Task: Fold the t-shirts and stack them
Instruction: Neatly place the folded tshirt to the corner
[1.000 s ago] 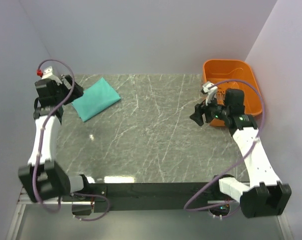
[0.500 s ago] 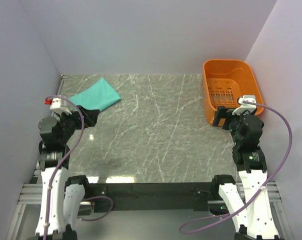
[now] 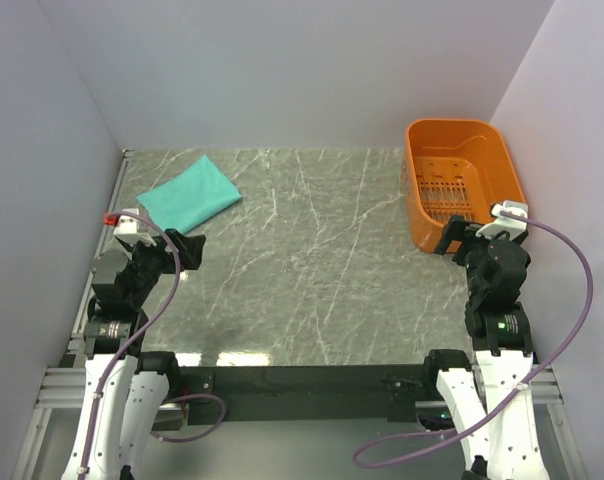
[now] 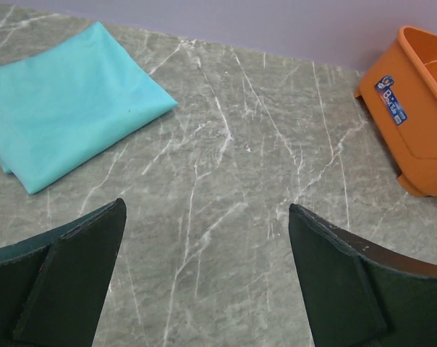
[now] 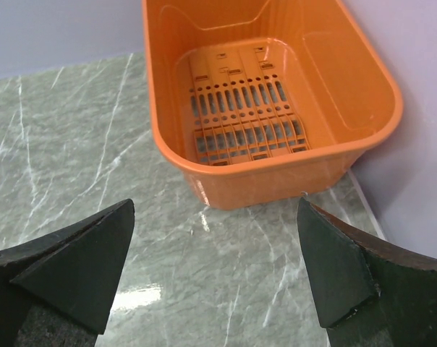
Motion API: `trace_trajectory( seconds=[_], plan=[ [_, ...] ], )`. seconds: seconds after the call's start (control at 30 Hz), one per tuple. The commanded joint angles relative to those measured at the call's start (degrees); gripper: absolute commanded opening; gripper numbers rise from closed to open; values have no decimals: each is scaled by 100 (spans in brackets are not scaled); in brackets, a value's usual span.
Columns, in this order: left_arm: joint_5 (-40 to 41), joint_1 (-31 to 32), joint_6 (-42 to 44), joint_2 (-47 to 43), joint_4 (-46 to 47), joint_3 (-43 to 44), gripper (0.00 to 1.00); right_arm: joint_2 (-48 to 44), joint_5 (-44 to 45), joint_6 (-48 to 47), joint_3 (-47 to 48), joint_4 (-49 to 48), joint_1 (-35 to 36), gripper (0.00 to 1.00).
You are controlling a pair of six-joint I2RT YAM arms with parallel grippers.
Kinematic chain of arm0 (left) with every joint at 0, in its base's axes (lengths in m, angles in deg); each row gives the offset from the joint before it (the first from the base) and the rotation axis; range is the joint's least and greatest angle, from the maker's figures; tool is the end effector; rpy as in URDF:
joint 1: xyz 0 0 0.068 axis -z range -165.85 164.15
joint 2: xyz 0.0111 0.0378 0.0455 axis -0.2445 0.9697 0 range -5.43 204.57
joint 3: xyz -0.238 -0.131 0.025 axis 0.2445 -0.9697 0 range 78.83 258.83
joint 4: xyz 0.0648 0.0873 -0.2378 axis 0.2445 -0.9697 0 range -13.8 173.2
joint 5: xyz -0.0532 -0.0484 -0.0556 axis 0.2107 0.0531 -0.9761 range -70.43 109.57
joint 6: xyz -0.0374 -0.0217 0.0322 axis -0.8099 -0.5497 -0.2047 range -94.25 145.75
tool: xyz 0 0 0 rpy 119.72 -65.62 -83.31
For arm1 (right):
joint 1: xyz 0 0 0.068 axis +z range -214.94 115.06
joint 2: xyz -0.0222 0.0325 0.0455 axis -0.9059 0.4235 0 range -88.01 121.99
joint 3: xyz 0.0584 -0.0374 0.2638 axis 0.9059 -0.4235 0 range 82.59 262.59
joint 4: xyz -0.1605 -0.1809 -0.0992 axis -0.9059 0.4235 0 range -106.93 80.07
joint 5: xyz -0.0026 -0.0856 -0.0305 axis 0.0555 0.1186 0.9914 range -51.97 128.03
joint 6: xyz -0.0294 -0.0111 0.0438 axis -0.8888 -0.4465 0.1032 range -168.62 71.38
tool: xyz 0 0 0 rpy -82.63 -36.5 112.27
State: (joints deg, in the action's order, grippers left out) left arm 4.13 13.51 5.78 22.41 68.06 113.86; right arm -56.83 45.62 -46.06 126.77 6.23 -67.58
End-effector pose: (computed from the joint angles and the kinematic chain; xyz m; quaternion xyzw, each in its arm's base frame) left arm 0.1296 -0.0080 0.3120 -0.0470 0.7513 -0.2091 0.6242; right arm 0.1266 -0.0105 0.3445 0.0771 0.7625 -0.0511 0.6403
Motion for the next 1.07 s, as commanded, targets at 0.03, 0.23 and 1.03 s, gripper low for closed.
trace_trajectory(
  seconds=[0.03, 0.23, 1.03],
  plan=[
    [191, 21, 160, -129, 116, 13, 99, -24, 303, 183, 2, -145, -97, 98],
    [85, 21, 142, -112, 134, -4, 99, -15, 190, 165, -41, -118, -132, 98],
    [50, 21, 133, -103, 116, -13, 99, -7, 67, 122, -173, -215, -211, 98]
  ],
)
